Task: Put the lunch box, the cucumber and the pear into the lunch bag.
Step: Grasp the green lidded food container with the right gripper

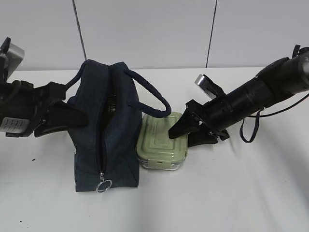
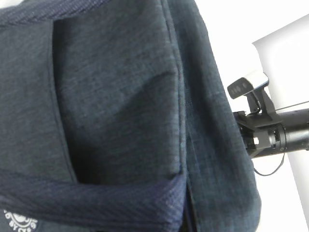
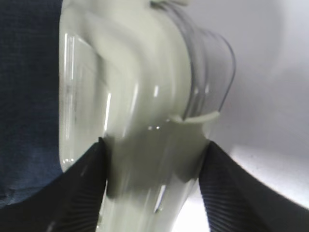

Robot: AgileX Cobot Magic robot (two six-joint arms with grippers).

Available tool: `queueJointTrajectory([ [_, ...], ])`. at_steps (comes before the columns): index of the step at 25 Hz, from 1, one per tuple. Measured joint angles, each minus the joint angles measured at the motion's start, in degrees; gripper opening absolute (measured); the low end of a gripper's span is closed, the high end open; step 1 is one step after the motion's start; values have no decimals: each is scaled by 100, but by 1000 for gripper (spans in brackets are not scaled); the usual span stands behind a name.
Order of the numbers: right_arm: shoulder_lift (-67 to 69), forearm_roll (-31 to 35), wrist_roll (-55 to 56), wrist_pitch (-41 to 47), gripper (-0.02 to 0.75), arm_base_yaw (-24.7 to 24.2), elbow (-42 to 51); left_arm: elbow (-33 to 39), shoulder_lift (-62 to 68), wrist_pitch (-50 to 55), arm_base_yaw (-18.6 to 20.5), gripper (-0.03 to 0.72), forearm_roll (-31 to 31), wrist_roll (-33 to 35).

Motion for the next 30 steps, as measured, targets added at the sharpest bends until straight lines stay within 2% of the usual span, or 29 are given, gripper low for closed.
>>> queueJointTrajectory([
  [7,12,168,-157,37,383,0,0,0,0,6,0,-18,5,0],
  [30,24,192,-204,102,377,-116,0,0,0,6,0,-18,5,0],
])
